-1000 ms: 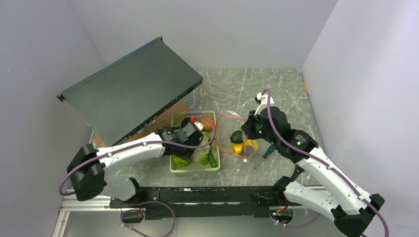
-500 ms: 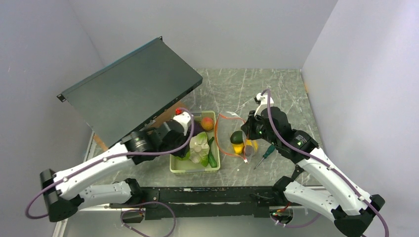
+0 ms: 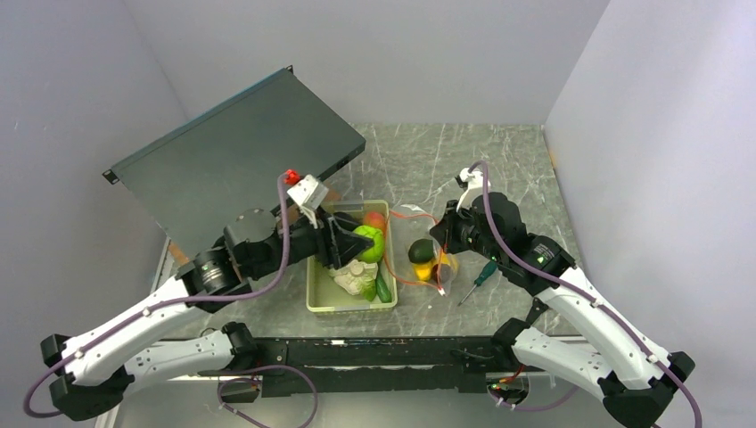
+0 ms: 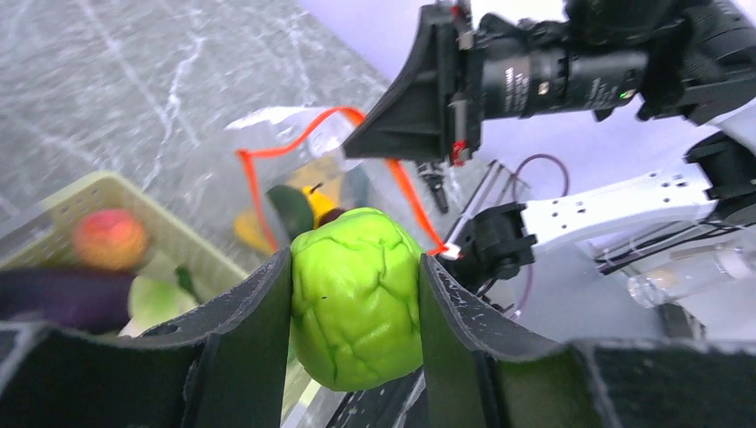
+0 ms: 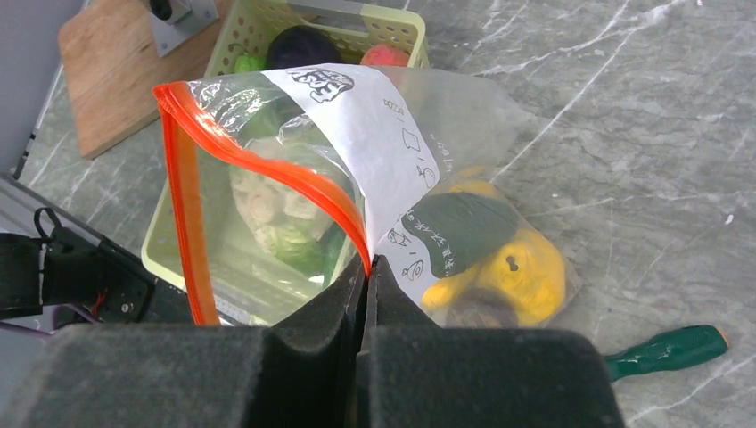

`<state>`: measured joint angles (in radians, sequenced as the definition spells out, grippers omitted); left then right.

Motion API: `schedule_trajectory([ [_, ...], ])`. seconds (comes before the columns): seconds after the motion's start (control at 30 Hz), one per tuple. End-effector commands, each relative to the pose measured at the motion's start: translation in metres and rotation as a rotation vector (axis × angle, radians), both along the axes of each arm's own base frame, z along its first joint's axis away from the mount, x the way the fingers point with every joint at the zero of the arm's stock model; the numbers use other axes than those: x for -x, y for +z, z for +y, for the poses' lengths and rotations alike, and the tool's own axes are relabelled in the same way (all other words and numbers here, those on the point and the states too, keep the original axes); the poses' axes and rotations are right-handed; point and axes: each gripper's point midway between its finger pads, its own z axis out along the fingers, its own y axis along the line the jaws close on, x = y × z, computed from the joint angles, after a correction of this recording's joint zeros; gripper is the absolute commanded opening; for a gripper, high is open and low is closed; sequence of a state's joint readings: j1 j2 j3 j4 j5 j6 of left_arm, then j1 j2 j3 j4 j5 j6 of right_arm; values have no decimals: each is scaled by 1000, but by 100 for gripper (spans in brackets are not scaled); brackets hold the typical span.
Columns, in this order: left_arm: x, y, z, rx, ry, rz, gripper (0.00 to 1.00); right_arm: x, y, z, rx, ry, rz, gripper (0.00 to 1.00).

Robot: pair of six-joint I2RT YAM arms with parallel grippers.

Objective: Place the food in the zip-top bag and seal the zipper
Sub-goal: Place the fake vegetable in the zipper food storage bag, then adjust the bin at the center of the board.

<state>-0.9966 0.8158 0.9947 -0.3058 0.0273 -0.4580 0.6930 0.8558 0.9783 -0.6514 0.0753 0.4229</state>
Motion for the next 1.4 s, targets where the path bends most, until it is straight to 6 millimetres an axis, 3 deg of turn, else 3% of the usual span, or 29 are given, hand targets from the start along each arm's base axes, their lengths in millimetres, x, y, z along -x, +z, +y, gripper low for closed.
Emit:
schedule_trajectory([
  [0.0,4,30,-39,157,-127,-35,11,-3,33,9,-106,5,-81,0],
  [0.13,-5,29,-66,170,-161,-2,9,-1,36,11,-130,20,-92,0],
  [0.27,-13,15,-88,138,-180,46,9,0,37,13,-133,33,-85,0],
  [0.43,-32,-5,-102,75,-128,88,11,4,41,13,-156,41,-97,0],
  [0.57,-37,-15,-113,53,-134,108,25,6,41,13,-160,48,-94,0],
  [0.7,-35,-23,-119,29,-162,134,51,7,40,12,-159,46,-93,0],
  [0.77,-34,-21,-119,33,-166,128,64,7,41,13,-162,49,-94,0],
  [1.0,-28,-10,-110,29,-176,95,88,6,42,13,-156,48,-93,0],
  [1.2,-22,-4,-92,17,-155,76,91,3,38,9,-137,27,-93,0],
  [1.37,-13,-7,-58,-7,-96,76,92,0,29,0,-89,-12,-88,0],
])
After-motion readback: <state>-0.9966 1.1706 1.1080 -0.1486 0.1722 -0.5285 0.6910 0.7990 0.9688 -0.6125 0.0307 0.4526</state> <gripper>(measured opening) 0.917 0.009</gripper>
